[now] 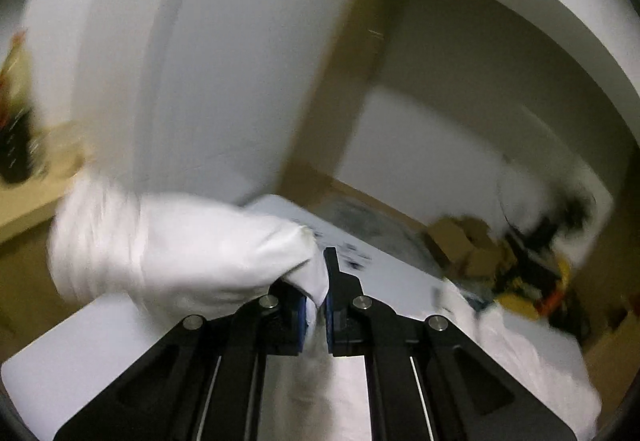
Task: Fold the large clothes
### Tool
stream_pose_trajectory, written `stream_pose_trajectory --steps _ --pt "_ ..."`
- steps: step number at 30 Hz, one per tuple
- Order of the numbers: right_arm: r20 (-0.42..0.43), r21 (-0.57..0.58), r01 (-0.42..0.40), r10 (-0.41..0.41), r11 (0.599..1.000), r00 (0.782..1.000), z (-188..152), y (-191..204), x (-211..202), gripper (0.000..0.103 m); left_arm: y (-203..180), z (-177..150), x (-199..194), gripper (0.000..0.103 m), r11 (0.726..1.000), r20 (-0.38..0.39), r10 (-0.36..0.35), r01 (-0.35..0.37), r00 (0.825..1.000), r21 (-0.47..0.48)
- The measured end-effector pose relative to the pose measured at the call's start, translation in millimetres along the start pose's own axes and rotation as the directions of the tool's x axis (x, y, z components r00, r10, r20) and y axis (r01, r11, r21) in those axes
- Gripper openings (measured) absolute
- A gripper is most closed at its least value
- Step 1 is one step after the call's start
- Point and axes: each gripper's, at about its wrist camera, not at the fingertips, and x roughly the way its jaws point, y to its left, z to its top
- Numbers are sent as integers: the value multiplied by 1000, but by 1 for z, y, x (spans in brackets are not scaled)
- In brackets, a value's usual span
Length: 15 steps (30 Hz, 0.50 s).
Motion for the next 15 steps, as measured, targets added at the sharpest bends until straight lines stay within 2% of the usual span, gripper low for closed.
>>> stream_pose_trajectory --steps 4,6,8,12,13,15 --pt "22 32 12 -13 999 1000 2 -20 -7 103 -111 -37 -10 6 980 -53 -110 117 993 159" --pt "29 59 19 -21 998 999 3 -33 -10 103 -163 -69 -5 6 962 -138 -160 186 977 201" --pt "32 81 21 -23 996 999 2 -44 -11 103 -211 -110 6 6 940 -249 -197 255 948 226" --pt "42 129 29 -34 991 999 -1 -69 -16 103 -285 -207 41 6 895 -400 -131 281 907 346" --pt "44 136 29 -35 990 998 -2 -73 -17 103 -298 -234 53 6 884 -460 -106 295 881 362" --pt "48 154 32 -40 988 998 -4 -83 -20 103 -310 -270 69 6 879 -540 -56 298 840 371"
